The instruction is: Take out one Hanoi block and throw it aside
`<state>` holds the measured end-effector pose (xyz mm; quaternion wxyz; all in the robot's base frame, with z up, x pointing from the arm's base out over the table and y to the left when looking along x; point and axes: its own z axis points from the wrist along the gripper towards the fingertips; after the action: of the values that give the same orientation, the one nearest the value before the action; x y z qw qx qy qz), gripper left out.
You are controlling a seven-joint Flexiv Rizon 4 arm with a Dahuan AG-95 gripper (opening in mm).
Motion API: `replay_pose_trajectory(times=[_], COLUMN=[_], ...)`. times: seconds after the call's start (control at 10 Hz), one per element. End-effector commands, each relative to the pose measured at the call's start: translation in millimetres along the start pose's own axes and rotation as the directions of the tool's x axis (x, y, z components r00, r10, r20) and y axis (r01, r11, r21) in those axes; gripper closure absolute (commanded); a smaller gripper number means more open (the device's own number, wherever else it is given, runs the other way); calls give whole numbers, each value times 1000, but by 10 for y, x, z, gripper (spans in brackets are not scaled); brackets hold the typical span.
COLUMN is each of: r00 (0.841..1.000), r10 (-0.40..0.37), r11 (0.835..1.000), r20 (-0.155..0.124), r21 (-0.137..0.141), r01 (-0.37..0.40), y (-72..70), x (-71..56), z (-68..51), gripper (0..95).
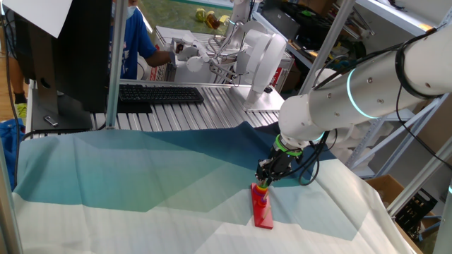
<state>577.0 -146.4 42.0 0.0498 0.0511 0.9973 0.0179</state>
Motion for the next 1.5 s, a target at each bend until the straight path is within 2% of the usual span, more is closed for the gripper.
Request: replay_pose_trajectory(times=[0.1,0.3,0.5,0.6,0.7,0.9,1.1,1.3,1.5], r00=[1000,1000,999,998,997,994,993,985,976], r10=[-4,2,9,13,18,26,67,143,195], r11=[1000,1000,1000,1000,999,999,996,987,978], r20=[-7,-20,-51,-60,-82,-103,-96,-99,-98], r21=[0,4,20,22,30,50,68,84,90], r01=[4,-2,-8,-11,-16,-21,-61,-135,-187], y=[6,22,54,59,64,88,188,446,614], x=[2,-4,-25,-26,-21,-7,42,131,206], z=[-9,-74,-269,-327,-453,-629,-672,-705,-717], gripper=[950,950,950,950,950,950,950,950,950])
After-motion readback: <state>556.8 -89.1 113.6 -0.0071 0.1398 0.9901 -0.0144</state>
